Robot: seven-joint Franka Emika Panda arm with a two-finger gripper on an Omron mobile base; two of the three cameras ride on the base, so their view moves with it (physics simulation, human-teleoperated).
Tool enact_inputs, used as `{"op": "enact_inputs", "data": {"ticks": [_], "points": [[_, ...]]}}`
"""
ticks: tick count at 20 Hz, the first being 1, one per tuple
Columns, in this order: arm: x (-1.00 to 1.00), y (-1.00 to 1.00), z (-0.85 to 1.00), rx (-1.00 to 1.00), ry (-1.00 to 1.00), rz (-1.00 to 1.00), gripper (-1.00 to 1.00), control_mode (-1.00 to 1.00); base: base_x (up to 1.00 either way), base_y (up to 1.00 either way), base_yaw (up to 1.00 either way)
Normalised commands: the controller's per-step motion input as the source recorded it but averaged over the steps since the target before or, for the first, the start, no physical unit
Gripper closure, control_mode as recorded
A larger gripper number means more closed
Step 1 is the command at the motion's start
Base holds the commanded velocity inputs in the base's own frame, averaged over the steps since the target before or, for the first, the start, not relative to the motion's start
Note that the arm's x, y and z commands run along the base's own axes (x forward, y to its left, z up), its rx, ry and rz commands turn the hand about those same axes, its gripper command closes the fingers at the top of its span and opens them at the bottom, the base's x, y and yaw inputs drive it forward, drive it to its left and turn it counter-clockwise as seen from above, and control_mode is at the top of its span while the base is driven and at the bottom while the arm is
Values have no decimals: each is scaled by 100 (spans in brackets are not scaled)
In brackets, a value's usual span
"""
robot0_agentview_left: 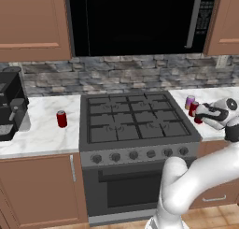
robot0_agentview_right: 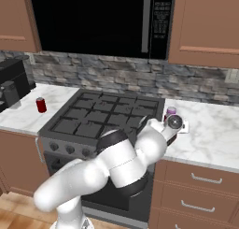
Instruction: Four empty soda cans are scattered around the kitchen. Gather all the cans and cluster them next to the stove for recycling.
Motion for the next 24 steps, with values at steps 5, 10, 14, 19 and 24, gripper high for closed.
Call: {"op": "enact_inputs", "data": {"ticks": [5, 10, 14, 19, 24], "points": [[32, -1, -49, 6, 0, 2, 100, -100, 0, 0, 0], [19, 0, -74, 2, 0, 4, 100, -100, 0, 0, 0], [0, 0, -85, 0, 0, 6, 100, -100, 0, 0, 0], [-32, 0, -76, 0, 0, 10, 100, -100, 0, 0, 0], [-54, 0, -80, 0, 0, 13, 100, -100, 0, 0, 0]]}}
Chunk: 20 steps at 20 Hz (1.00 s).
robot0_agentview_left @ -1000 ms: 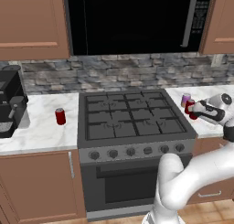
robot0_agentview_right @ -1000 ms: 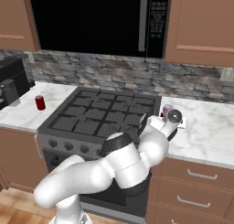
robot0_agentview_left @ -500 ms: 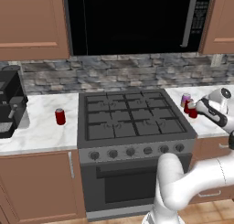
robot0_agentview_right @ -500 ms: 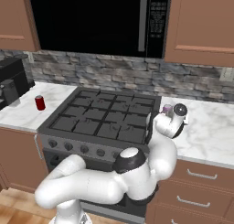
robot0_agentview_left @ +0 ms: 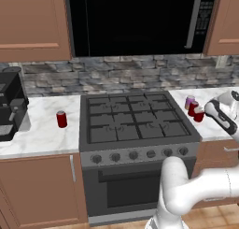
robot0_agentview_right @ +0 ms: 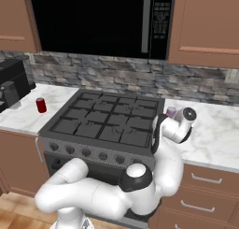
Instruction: Four empty soda cans are scattered around the kitchen. Gather all the cans and cluster them next to the stove for recycling.
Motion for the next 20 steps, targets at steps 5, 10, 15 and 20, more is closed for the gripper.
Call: {"op": "enact_inputs", "data": {"ticks": [5, 10, 15, 20], "points": [[-45, 0, -82, 0, 0, 14, 100, -100, 0, 0, 0], [-14, 16, -91, -6, 0, 13, -100, -100, 0, 0, 0], [-1, 11, -85, -4, 0, 11, -100, -100, 0, 0, 0], [-19, 0, -32, -3, -1, 7, -100, -100, 0, 0, 0]]}}
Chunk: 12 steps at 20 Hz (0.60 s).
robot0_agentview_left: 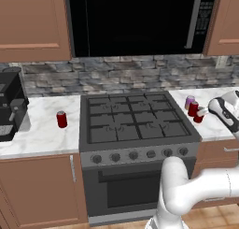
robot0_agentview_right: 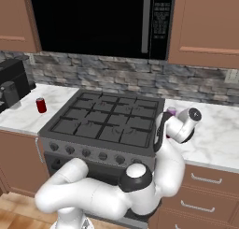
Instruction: Four empty soda cans are scattered around the kitchen. Gather all the cans and cluster them next to the stove for recycling.
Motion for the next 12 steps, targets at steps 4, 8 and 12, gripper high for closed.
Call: {"op": "enact_inputs", "data": {"ticks": [4, 8, 12], "points": [[-31, -1, 4, -3, -7, 1, -100, -100, 0, 0, 0], [-26, 0, 34, -1, -8, 0, -100, -100, 0, 0, 0], [-23, 0, 64, 0, -8, 0, -100, -100, 0, 0, 0]]}}
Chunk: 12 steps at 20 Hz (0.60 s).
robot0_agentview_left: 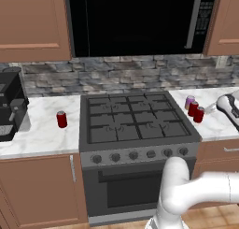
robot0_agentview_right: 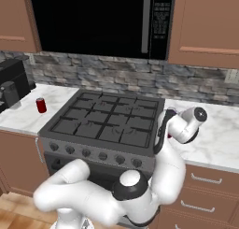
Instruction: Four empty soda cans are scattered around the kitchen. Gather all the cans and cluster them next to the stove for recycling.
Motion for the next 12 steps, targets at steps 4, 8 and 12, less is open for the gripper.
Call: {"op": "enact_inputs", "data": {"ticks": [4, 8, 12], "points": [[-26, 5, 54, 0, -1, -4, -100, -100, 0, 0, 0], [-39, 29, 33, 0, 0, -12, -100, -100, 0, 0, 0], [-52, 46, 0, -6, 0, -13, -100, -100, 0, 0, 0]]}}
